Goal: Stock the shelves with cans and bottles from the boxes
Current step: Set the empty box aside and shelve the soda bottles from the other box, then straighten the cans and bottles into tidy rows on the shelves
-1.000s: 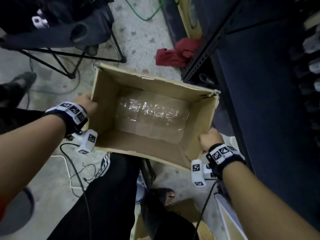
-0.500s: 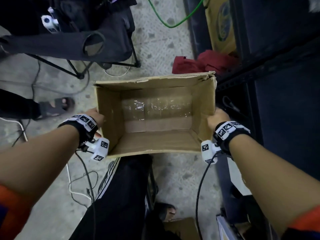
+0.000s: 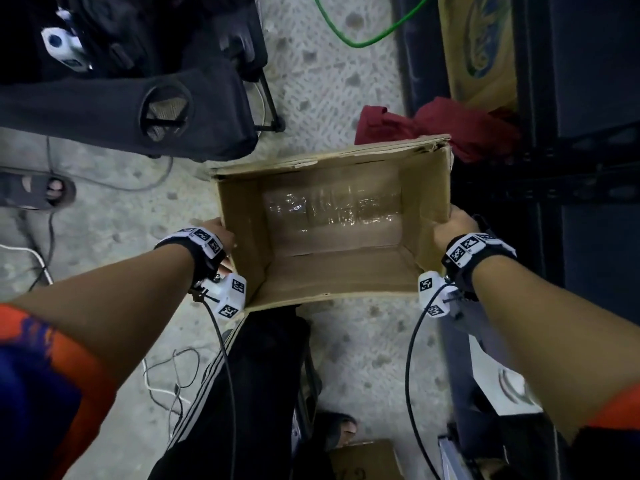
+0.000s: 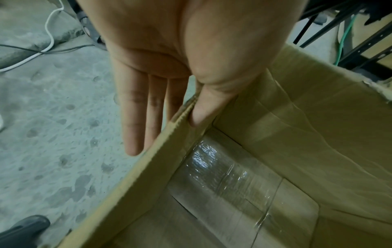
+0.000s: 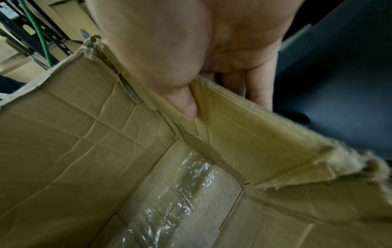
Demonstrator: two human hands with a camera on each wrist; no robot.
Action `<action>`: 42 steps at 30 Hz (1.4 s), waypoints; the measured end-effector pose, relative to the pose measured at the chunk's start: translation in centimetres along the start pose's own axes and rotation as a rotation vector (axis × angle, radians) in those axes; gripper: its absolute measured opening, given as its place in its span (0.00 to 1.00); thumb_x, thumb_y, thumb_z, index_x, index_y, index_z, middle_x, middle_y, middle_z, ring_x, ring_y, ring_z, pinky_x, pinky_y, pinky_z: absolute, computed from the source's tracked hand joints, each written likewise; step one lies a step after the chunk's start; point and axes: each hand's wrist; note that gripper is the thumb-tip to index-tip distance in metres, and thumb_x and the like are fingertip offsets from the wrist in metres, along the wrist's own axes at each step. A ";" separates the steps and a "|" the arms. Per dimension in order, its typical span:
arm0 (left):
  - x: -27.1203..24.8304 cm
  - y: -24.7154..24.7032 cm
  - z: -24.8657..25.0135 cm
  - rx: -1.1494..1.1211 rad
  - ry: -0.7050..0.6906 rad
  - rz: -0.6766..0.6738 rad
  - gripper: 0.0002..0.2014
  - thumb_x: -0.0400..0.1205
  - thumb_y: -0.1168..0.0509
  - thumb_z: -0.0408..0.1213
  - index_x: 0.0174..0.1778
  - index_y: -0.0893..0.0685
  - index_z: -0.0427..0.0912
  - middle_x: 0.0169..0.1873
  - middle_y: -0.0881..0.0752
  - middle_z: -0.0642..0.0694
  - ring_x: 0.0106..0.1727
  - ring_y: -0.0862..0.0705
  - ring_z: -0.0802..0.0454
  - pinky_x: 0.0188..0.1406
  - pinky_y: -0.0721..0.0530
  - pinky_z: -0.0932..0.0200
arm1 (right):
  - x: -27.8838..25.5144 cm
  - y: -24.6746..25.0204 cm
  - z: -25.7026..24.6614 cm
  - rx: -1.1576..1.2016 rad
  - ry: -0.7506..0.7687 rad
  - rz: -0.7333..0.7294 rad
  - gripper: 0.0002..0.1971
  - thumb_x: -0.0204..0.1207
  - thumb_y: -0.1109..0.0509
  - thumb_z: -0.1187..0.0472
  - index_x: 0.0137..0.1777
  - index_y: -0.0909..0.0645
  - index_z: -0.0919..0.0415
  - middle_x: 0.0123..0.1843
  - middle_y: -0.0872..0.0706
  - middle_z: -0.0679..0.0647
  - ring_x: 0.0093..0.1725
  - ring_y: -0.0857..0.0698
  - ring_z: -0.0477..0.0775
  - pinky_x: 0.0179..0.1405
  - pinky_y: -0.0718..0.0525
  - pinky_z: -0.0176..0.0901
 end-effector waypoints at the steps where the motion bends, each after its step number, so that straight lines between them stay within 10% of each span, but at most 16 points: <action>1: 0.1 -0.2 0.3 -0.009 0.006 -0.006 0.11 0.90 0.51 0.27 0.57 0.24 0.41 0.42 0.15 0.39 0.39 0.13 0.38 0.40 0.10 0.38 | 0.5 0.0 -0.1 0.002 0.001 0.004 0.13 0.82 0.33 0.55 0.66 0.17 0.51 0.54 0.13 0.56 0.47 0.20 0.61 0.50 0.23 0.47; 5: 1.3 -0.8 1.0 0.031 0.062 -0.158 0.18 0.91 0.48 0.27 0.74 0.30 0.50 0.63 0.16 0.43 0.48 0.12 0.42 0.34 0.11 0.44 | 1.2 0.1 -0.8 0.028 0.019 0.029 0.19 0.84 0.37 0.58 0.73 0.21 0.53 0.60 0.13 0.59 0.50 0.20 0.62 0.51 0.25 0.45; 9: 2.0 -2.0 0.9 -0.014 0.123 -0.143 0.34 0.90 0.43 0.28 0.88 0.48 0.59 0.73 0.20 0.38 0.55 0.12 0.37 0.49 0.10 0.36 | 1.2 0.0 -1.5 -0.004 0.013 0.026 0.23 0.83 0.36 0.58 0.79 0.25 0.51 0.66 0.14 0.63 0.60 0.16 0.68 0.52 0.24 0.46; 18: 0.4 -1.9 0.9 0.335 -0.085 0.029 0.19 0.79 0.33 0.46 0.58 0.21 0.35 0.48 0.12 0.34 0.48 0.11 0.36 0.55 0.11 0.39 | -1.4 0.5 -0.5 -0.008 -0.007 -0.010 0.28 0.82 0.35 0.41 0.80 0.28 0.50 0.63 0.13 0.59 0.60 0.15 0.67 0.60 0.19 0.51; 24: -7.0 -2.7 0.9 0.451 -0.295 0.108 0.30 0.84 0.34 0.47 0.81 0.31 0.40 0.70 0.19 0.35 0.66 0.18 0.35 0.57 0.22 0.51 | -7.6 2.2 1.0 -0.113 0.134 -0.059 0.28 0.84 0.33 0.49 0.83 0.30 0.52 0.73 0.17 0.58 0.69 0.18 0.63 0.68 0.19 0.53; 42: -40.7 -3.5 -4.6 0.825 -0.976 0.265 0.32 0.82 0.38 0.60 0.80 0.30 0.50 0.71 0.23 0.42 0.72 0.23 0.39 0.71 0.22 0.42 | -41.8 12.6 8.7 0.028 0.344 0.215 0.37 0.79 0.34 0.34 0.85 0.36 0.46 0.79 0.23 0.52 0.77 0.24 0.56 0.73 0.23 0.53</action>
Point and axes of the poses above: each hand's wrist, its own x-axis towards the middle knuckle, its own y-axis out of the back of the hand, z = x × y
